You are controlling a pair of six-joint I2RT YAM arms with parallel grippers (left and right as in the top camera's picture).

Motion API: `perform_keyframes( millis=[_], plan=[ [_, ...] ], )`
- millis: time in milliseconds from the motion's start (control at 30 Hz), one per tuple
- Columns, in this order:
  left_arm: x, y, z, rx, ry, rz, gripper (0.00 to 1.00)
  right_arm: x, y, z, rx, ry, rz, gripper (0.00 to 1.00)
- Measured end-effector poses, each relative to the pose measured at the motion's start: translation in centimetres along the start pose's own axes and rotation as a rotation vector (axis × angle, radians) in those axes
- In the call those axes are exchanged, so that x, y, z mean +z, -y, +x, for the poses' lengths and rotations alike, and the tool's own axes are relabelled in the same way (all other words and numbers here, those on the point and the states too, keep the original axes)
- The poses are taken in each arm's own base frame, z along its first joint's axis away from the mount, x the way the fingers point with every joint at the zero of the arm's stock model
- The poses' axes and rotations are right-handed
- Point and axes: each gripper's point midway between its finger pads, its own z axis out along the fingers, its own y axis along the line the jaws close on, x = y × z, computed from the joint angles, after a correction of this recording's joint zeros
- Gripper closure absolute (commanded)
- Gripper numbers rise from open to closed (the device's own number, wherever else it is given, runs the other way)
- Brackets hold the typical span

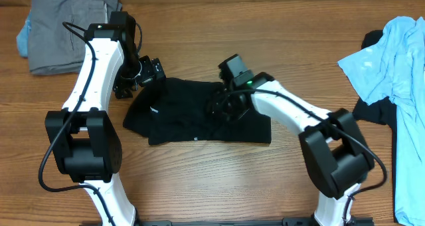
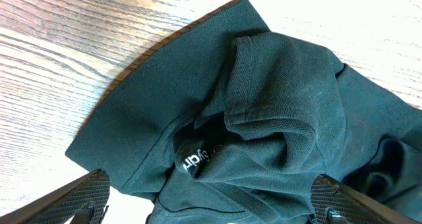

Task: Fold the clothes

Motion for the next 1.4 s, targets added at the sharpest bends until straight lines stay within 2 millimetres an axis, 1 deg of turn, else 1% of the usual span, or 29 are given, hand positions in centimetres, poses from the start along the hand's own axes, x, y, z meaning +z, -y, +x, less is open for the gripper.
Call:
perform_keyframes(
  millis=[133, 200, 267, 333, 367, 400, 433, 467, 567, 600, 633, 767, 867, 933, 1000, 1100, 1167, 1300, 1400],
  plan=[
    [0.0, 0.0, 0.0, 0.0, 0.0, 0.0, 0.0, 0.4, -0.3, 0.4, -0.003, 0.0, 0.009, 0.55],
    [0.0, 0.0, 0.0, 0.0, 0.001, 0.0, 0.0, 0.4, -0.1, 0.5, -0.001, 0.002, 0.023, 0.53],
    [0.0, 0.0, -0.1, 0.001, 0.005, -0.002, 0.0, 0.0, 0.3, 0.5, 0.002, 0.007, 0.043, 0.46],
    [0.0, -0.1, -0.2, 0.001, 0.008, -0.008, 0.0, -0.9, 0.0, 0.4, -0.015, 0.022, 0.045, 0.27],
    [0.0, -0.1, -0.2, 0.001, 0.009, -0.009, 0.0, -1.3, -0.2, 0.3, -0.034, 0.029, 0.042, 0.14],
    [0.0, -0.2, -0.2, 0.006, 0.011, -0.012, 0.0, -2.3, -0.7, 0.2, -0.051, 0.043, 0.037, 0.0],
    [0.0, -0.3, -0.3, 0.021, 0.014, -0.015, 0.0, -3.6, -1.5, 0.0, -0.073, 0.065, 0.023, 0.0],
    [0.0, -0.3, -0.4, 0.036, 0.018, -0.02, 0.0, -4.3, -2.0, 0.0, -0.087, 0.075, 0.012, 0.0],
    [-0.1, -0.9, -1.0, 0.073, 0.032, -0.023, 0.0, -7.7, -3.8, 0.0, -0.118, 0.116, -0.021, 0.0],
    [-0.2, -1.9, -1.5, 0.081, 0.037, -0.02, 0.0, -9.1, -4.2, 0.4, -0.127, 0.124, -0.027, 0.0],
    [-0.4, -2.5, -1.8, 0.085, 0.037, -0.013, 0.0, -9.6, -4.3, 0.6, -0.129, 0.123, -0.026, 0.0],
    [-1.0, -5.5, -3.1, 0.121, 0.032, 0.08, 0.0, -9.7, -3.8, 0.9, -0.141, 0.117, -0.005, 0.0],
    [-1.6, -7.0, -3.7, 0.191, 0.043, 0.163, 0.0, -9.7, -3.8, 0.3, -0.153, 0.144, 0.003, 0.0],
    [-1.8, -6.8, -3.9, 0.272, 0.061, 0.211, 0.0, -9.8, -3.9, 0.0, -0.16, 0.16, 0.006, 0.0],
    [-1.6, -6.1, -4.0, 0.354, 0.08, 0.247, 0.0, -9.8, -3.9, -0.1, -0.163, 0.166, 0.008, 0.0],
    [-0.5, -5.3, -3.5, 0.42, 0.074, 0.279, 0.0, -9.8, -3.8, -0.2, -0.166, 0.17, 0.012, 0.0],
    [1.1, -5.3, -2.4, 0.445, 0.044, 0.295, 0.0, -9.8, -3.8, -0.2, -0.166, 0.171, 0.014, 0.0],
    [3.6, -5.8, 0.3, 0.446, -0.043, 0.311, 0.0, -9.8, -3.7, -0.3, -0.165, 0.176, 0.02, 0.0],
    [4.5, -6.1, 1.3, 0.445, -0.073, 0.314, 0.0, -9.9, -3.5, -0.5, -0.165, 0.184, 0.029, 0.0]
  ],
)
